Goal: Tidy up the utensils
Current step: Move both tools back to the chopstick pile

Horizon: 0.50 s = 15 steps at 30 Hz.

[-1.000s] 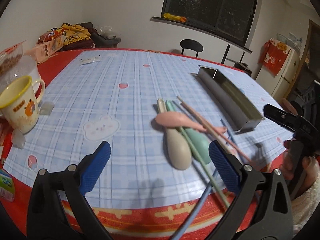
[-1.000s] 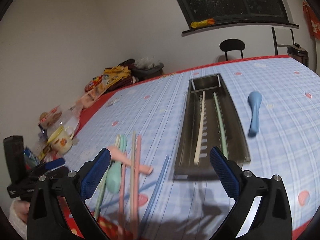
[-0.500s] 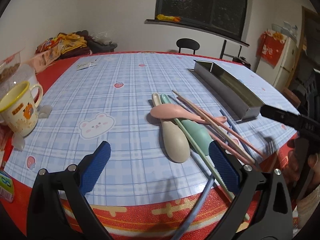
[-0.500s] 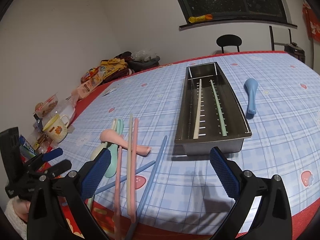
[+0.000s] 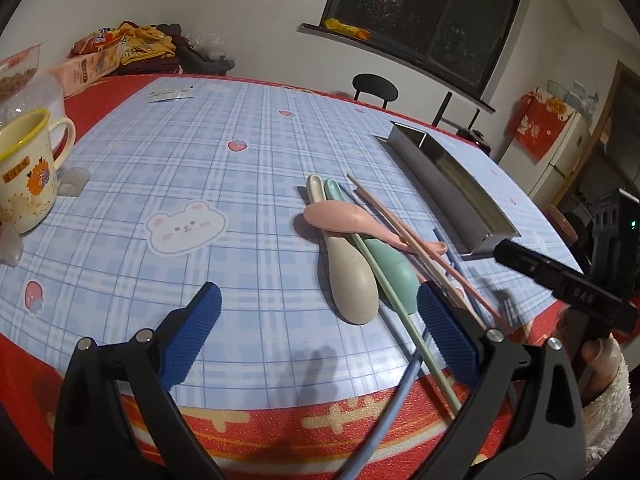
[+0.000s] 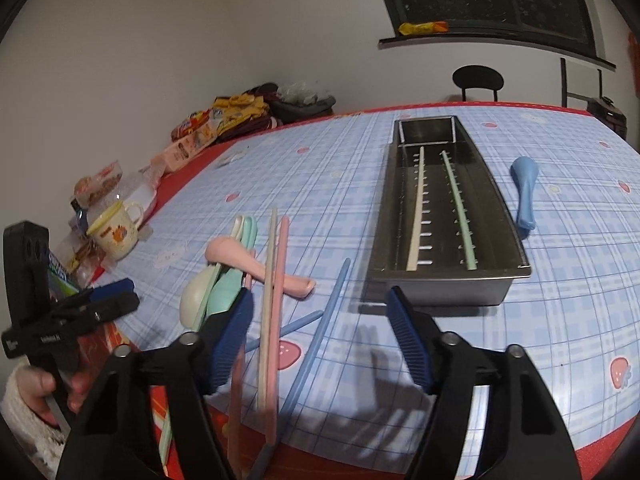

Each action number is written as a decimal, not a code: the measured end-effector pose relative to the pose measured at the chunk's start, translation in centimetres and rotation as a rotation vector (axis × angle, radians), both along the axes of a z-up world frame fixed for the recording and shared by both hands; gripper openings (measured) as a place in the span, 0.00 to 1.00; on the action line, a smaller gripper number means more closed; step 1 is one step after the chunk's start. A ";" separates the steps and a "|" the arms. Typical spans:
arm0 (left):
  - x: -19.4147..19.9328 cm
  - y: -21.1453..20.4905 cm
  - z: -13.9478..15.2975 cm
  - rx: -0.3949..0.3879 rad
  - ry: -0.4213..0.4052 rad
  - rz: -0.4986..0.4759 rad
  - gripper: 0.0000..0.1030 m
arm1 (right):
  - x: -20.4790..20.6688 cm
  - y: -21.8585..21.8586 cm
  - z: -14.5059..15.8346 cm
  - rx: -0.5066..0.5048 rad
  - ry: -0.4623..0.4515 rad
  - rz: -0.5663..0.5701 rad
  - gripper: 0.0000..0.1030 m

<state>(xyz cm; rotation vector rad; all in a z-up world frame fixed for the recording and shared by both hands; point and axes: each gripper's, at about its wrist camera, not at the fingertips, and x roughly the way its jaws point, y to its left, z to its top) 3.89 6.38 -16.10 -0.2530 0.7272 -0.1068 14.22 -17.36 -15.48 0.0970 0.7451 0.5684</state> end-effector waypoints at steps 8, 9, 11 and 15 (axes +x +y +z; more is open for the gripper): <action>0.0 -1.2 0.7 0.070 0.023 -0.016 0.73 | 0.0 1.0 -0.1 -0.023 0.033 0.082 0.37; -0.1 -1.4 0.9 0.067 0.024 -0.024 0.71 | 0.1 1.0 0.0 -0.026 0.037 0.085 0.35; -0.2 -1.7 1.5 0.051 0.021 -0.043 0.62 | 0.4 1.1 0.0 -0.025 0.051 0.086 0.31; -0.1 -2.6 2.4 0.039 0.025 -0.070 0.52 | 1.2 0.9 0.4 0.031 0.082 0.100 0.25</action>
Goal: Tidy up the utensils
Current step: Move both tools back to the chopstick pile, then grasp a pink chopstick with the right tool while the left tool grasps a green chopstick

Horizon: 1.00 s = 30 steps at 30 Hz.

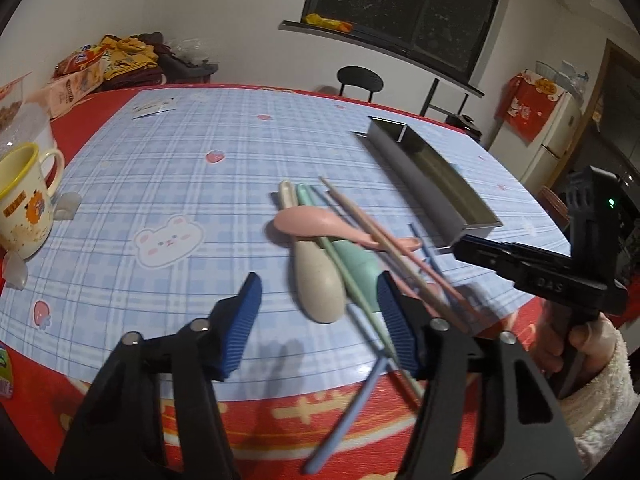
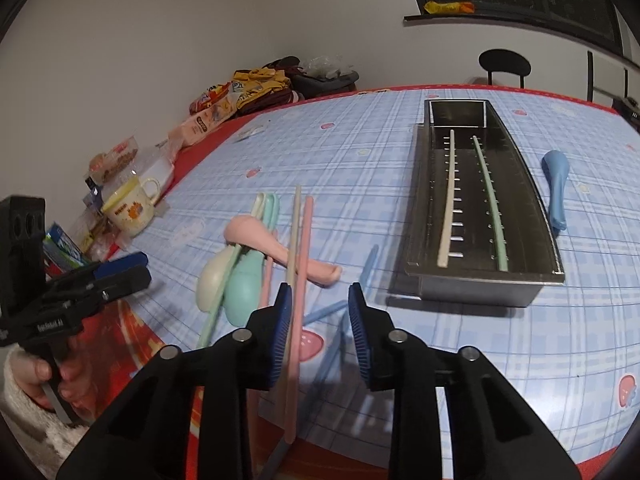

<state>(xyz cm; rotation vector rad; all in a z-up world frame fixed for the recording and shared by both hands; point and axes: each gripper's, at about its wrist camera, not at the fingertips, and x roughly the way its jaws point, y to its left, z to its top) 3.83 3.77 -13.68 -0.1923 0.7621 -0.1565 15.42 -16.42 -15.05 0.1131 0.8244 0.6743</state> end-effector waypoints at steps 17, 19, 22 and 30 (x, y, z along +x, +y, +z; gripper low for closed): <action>2.3 -3.9 -3.2 -0.065 0.171 -0.094 0.26 | 0.3 1.5 -0.3 -0.051 -0.004 0.054 0.11; 2.5 -4.3 -3.5 -0.060 0.185 -0.090 0.26 | 0.5 2.1 -0.4 -0.072 -0.003 0.067 0.11; 2.7 -4.6 -3.8 -0.054 0.195 -0.085 0.26 | 0.9 3.0 -0.9 -0.091 0.017 0.079 0.11; 2.9 -4.7 -4.3 -0.055 0.210 -0.069 0.27 | 1.8 4.0 -1.9 -0.135 0.051 0.089 0.11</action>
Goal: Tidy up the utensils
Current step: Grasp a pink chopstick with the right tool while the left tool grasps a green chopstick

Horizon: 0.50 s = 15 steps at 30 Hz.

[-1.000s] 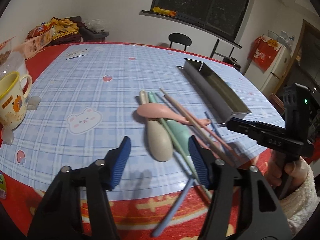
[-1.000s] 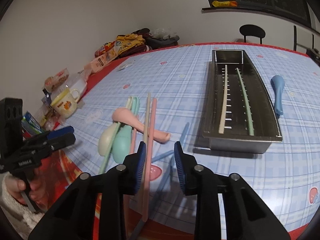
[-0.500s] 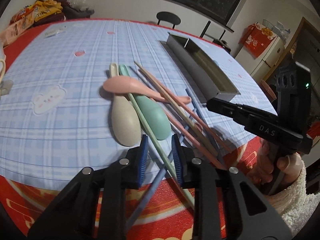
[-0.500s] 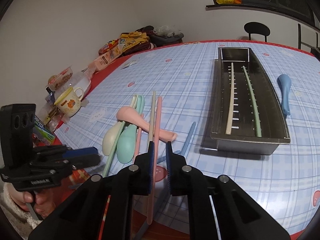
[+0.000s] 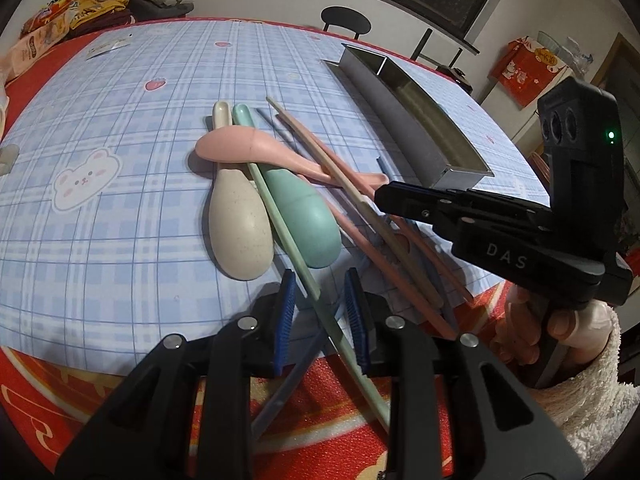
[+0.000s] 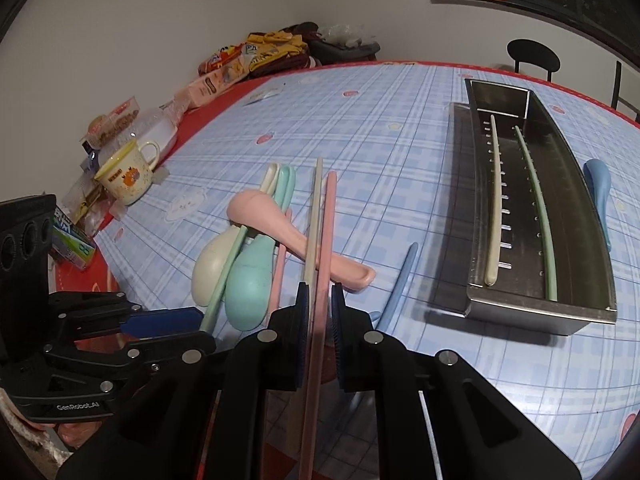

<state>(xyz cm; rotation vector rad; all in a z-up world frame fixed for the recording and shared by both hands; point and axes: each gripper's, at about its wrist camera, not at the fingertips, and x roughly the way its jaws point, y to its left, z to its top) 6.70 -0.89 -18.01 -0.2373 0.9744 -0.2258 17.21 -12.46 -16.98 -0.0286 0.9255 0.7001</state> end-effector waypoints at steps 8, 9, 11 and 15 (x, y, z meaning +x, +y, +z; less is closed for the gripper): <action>0.6 0.1 -0.3 0.006 0.010 0.017 0.27 | 0.8 0.3 -0.6 -0.005 0.036 -0.001 0.11; 0.6 0.1 -0.3 0.013 0.009 0.018 0.27 | 0.9 0.4 -0.8 -0.008 0.043 0.000 0.11; 0.7 -0.1 -0.2 0.048 0.002 0.022 0.27 | 1.1 0.5 -0.9 -0.010 0.050 0.005 0.11; 0.9 -0.3 -0.2 0.078 -0.009 0.027 0.27 | 1.1 0.6 -1.0 0.001 0.052 0.013 0.09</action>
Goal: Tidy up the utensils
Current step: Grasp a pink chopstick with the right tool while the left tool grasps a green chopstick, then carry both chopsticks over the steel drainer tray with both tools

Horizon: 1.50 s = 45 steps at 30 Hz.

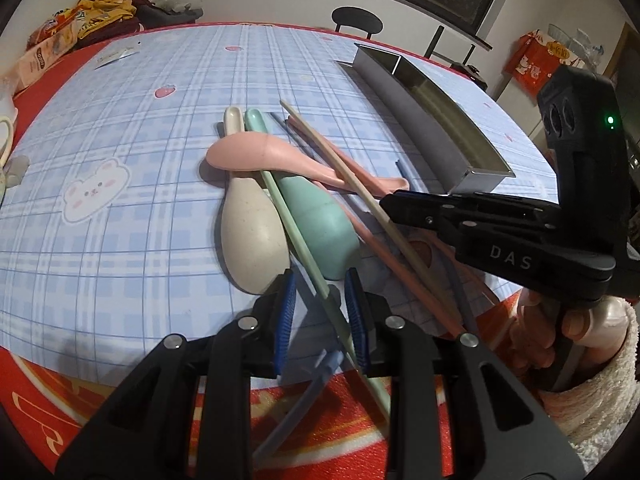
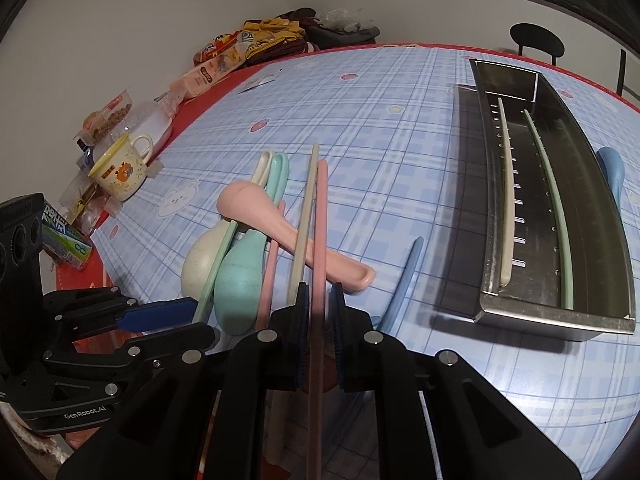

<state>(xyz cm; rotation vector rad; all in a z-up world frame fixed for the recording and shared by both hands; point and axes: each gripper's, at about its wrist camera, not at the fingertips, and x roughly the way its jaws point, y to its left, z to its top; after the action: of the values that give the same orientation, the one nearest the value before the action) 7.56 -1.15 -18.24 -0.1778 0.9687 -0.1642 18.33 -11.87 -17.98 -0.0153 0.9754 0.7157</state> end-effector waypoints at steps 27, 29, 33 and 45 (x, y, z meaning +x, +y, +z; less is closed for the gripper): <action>-1.2 3.1 -0.5 -0.158 -0.061 0.069 0.10 | -1.2 -2.4 1.4 0.090 -0.116 -0.093 0.06; -1.5 2.9 -0.3 -0.150 -0.074 0.060 0.10 | -1.2 -2.8 1.6 0.099 -0.128 -0.119 0.06; -2.0 2.6 0.0 -0.133 -0.103 0.064 0.10 | -1.3 -3.4 1.8 0.114 -0.146 -0.147 0.06; -3.6 5.8 1.5 -0.202 -0.141 0.153 0.10 | -1.1 -3.4 1.7 0.106 -0.139 -0.150 0.06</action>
<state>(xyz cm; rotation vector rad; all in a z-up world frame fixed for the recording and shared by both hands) 3.97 4.62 -16.75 -0.4190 0.7944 -0.1320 17.25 -15.23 -16.26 0.0988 0.7960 0.6191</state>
